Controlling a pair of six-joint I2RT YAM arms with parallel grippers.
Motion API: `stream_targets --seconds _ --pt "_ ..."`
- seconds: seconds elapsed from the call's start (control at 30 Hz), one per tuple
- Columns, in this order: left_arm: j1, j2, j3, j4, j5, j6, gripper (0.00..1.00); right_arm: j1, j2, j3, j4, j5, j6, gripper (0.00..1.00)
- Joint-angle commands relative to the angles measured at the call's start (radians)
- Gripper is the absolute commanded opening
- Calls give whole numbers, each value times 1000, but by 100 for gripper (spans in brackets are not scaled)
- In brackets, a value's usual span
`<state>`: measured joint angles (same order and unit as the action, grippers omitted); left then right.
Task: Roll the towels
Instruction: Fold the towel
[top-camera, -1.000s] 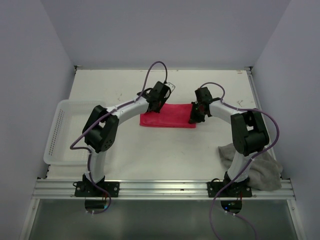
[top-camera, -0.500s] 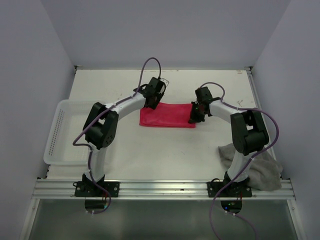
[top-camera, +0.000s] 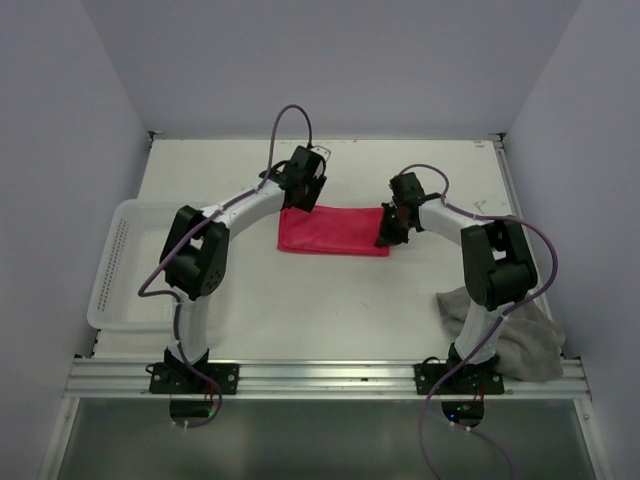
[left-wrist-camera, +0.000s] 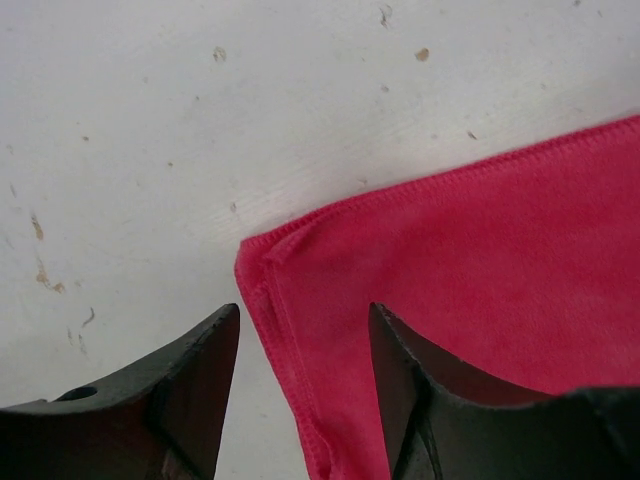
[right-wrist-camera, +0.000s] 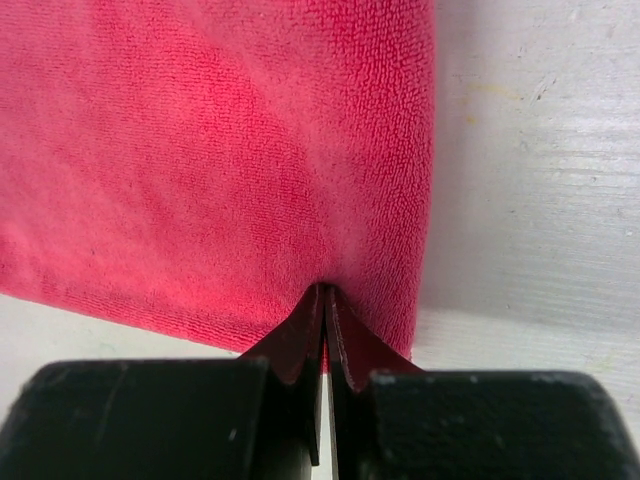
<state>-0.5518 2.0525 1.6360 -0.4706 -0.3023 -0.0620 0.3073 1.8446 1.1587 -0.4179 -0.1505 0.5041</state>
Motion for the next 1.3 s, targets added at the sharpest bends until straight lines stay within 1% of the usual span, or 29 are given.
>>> stream_targets --seconds 0.0,0.03,0.07,0.1,0.13,0.17,0.2,0.27,0.33,0.37,0.47,0.57,0.7,0.87,1.0,1.1,1.27 --pt "4 -133 -89 70 156 -81 58 6 -53 45 -48 -43 -7 6" --pt "4 -168 -122 90 182 -97 54 4 -61 52 -67 -44 -9 7" --pt "3 -186 -189 111 210 -123 46 4 -79 58 -73 -50 -7 9" --pt "3 -198 -221 151 230 -139 41 4 -85 67 -79 -53 -6 12" --pt "3 -222 -284 173 258 -162 37 4 -93 71 -90 -55 -4 13" --pt "1 -230 -310 191 268 -171 32 4 -103 82 -96 -55 -4 15" --pt "1 -238 -333 211 269 -180 31 3 -108 88 -105 -54 -3 18" --pt "-2 -242 -390 223 262 -199 27 4 -113 107 -116 -47 -3 20" --pt "-2 -252 -438 256 265 -209 25 3 -111 121 -127 -41 -3 21" --pt "-2 -252 -449 265 267 -213 22 1 -111 131 -128 -41 -3 21" --pt "-2 -253 -482 286 266 -228 17 -2 -104 153 -137 -40 2 20" --pt "-2 -258 -507 291 262 -246 12 -2 -94 177 -150 -40 2 20" --pt "-2 -316 -571 312 244 -283 8 -5 -91 190 -162 -15 1 20" --pt "-7 -396 -700 363 226 -338 1 -10 -65 206 -168 11 -3 22" --pt "-16 -462 -769 379 212 -361 0 -14 -67 202 -162 17 8 26" --pt "-22 -483 -803 374 197 -366 0 -14 -84 180 -137 14 11 27" --pt "-20 -502 -849 372 183 -381 0 -14 -94 170 -145 -3 5 31"
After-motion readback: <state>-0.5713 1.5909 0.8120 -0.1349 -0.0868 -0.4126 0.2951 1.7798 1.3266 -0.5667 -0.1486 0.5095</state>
